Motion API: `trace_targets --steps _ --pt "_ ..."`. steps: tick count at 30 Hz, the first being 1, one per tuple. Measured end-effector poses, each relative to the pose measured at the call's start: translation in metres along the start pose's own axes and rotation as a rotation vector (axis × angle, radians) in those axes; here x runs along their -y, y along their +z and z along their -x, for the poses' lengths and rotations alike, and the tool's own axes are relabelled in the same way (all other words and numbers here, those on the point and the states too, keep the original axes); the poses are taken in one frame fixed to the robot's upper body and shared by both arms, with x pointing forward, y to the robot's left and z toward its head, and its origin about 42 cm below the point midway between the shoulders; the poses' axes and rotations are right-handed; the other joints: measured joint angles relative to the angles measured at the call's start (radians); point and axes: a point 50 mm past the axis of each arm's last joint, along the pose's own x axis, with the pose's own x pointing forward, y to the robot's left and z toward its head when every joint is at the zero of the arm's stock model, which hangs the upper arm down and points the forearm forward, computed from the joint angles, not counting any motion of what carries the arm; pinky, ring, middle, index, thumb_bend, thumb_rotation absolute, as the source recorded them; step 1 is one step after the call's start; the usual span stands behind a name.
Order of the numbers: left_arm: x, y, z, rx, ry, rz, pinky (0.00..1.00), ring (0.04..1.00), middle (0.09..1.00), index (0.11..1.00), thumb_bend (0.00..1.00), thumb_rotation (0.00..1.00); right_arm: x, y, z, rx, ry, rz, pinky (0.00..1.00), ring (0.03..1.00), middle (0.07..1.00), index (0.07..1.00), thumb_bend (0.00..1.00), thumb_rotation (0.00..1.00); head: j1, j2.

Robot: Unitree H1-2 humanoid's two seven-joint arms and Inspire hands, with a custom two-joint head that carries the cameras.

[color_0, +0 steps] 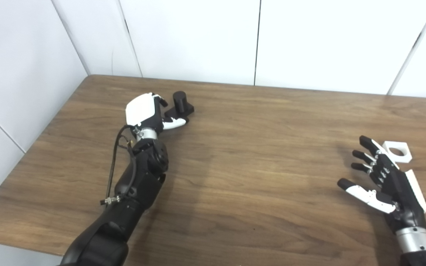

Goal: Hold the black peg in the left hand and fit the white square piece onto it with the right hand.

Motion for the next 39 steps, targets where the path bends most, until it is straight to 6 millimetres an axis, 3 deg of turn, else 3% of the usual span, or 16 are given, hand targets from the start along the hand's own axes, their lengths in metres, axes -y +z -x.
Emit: trace_targets --steps 22,30,32,34,39 --pt "0.011 0.008 -0.013 0.034 -0.006 0.036 0.77 0.87 0.892 0.638 0.89 0.39 -0.001 0.002 0.009 -0.002 -0.017 0.01 0.75 0.838 0.922 0.883 0.76 0.31 -0.028 0.006" --pt "0.014 0.01 -0.024 0.069 -0.004 0.085 0.73 0.847 0.847 0.597 0.79 0.22 -0.001 0.001 0.012 -0.004 -0.025 0.009 0.73 0.834 0.921 0.881 0.76 0.33 -0.041 0.011" --pt "0.013 0.012 -0.027 0.078 -0.006 0.094 0.73 0.837 0.833 0.534 0.63 0.14 0.0 0.002 0.014 -0.004 -0.026 0.009 0.72 0.832 0.921 0.881 0.76 0.34 -0.038 0.012" --pt "0.013 0.012 -0.028 0.08 -0.008 0.099 0.72 0.825 0.821 0.502 0.55 0.09 0.0 0.002 0.014 -0.003 -0.028 0.008 0.72 0.83 0.921 0.882 0.76 0.35 -0.037 0.014" --pt "0.014 0.016 -0.028 0.114 -0.016 0.125 0.7 0.801 0.791 0.487 0.52 0.07 0.003 0.002 0.015 -0.004 -0.036 0.001 0.73 0.847 0.926 0.885 0.73 0.34 -0.04 0.014"
